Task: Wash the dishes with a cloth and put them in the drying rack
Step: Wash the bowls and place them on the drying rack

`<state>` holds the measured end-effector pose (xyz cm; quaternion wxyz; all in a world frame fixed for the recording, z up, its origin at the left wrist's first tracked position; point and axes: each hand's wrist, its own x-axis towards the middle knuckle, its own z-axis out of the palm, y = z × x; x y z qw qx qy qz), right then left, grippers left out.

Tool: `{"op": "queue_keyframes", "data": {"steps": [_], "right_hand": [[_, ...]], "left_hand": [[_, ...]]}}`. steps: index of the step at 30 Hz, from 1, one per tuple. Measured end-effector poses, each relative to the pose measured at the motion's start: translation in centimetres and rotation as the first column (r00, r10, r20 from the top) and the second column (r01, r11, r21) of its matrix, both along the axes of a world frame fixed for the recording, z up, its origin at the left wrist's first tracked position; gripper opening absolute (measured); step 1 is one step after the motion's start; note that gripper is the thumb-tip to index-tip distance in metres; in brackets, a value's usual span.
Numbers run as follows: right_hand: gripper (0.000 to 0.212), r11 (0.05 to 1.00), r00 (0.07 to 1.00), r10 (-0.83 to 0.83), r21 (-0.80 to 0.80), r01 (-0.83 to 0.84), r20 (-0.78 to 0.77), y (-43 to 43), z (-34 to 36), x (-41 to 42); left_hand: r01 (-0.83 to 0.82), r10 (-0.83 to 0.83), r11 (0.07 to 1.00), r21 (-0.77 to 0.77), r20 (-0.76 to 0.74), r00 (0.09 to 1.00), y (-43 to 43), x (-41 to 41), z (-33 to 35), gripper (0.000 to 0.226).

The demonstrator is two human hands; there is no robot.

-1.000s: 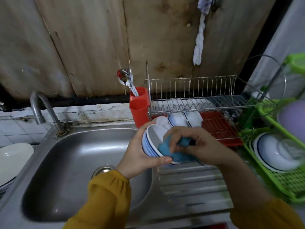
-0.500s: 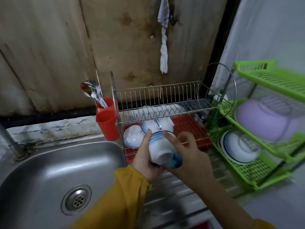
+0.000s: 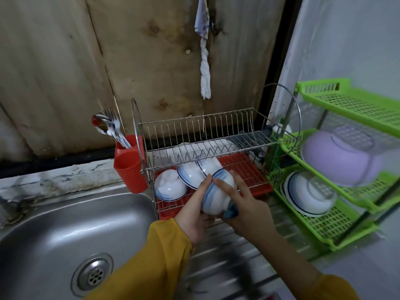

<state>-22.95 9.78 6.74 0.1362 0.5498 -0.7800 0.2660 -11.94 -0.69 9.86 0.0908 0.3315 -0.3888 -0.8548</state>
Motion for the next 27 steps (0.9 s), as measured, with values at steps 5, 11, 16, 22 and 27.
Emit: {"op": "queue_keyframes", "data": {"steps": [5, 11, 16, 22, 27], "right_hand": [[0.108, 0.99, 0.925, 0.02, -0.137, 0.034, 0.379, 0.0, -0.9, -2.3], [0.096, 0.952, 0.749, 0.022, -0.241, 0.186, 0.663, -1.7, -1.4, -6.3], [0.093, 0.97, 0.655, 0.018, -0.171, 0.17, 0.756, -3.6, -0.4, -10.4], [0.07, 0.984, 0.477, -0.067, -0.02, 0.174, 0.876, -5.2, -0.2, -14.3], [0.064, 0.987, 0.468, -0.159, 0.127, 0.099, 0.869, -7.0, 0.8, -16.6]], "left_hand": [[0.083, -0.067, 0.967, -0.242, 0.074, 0.995, -0.9, -0.9, -1.4, 0.045], [0.093, 0.027, 0.554, -0.828, 0.129, 0.991, -1.6, -3.3, -4.2, 0.013], [0.099, 0.143, -0.196, -0.976, 0.071, 0.987, -4.2, -4.1, -4.0, 0.037], [0.252, 0.198, -0.462, -0.85, 0.178, 0.964, -8.1, -6.2, -5.2, 0.066], [0.385, 0.285, -0.399, -0.832, 0.286, 0.915, -9.9, -7.2, -5.4, 0.102]]}}
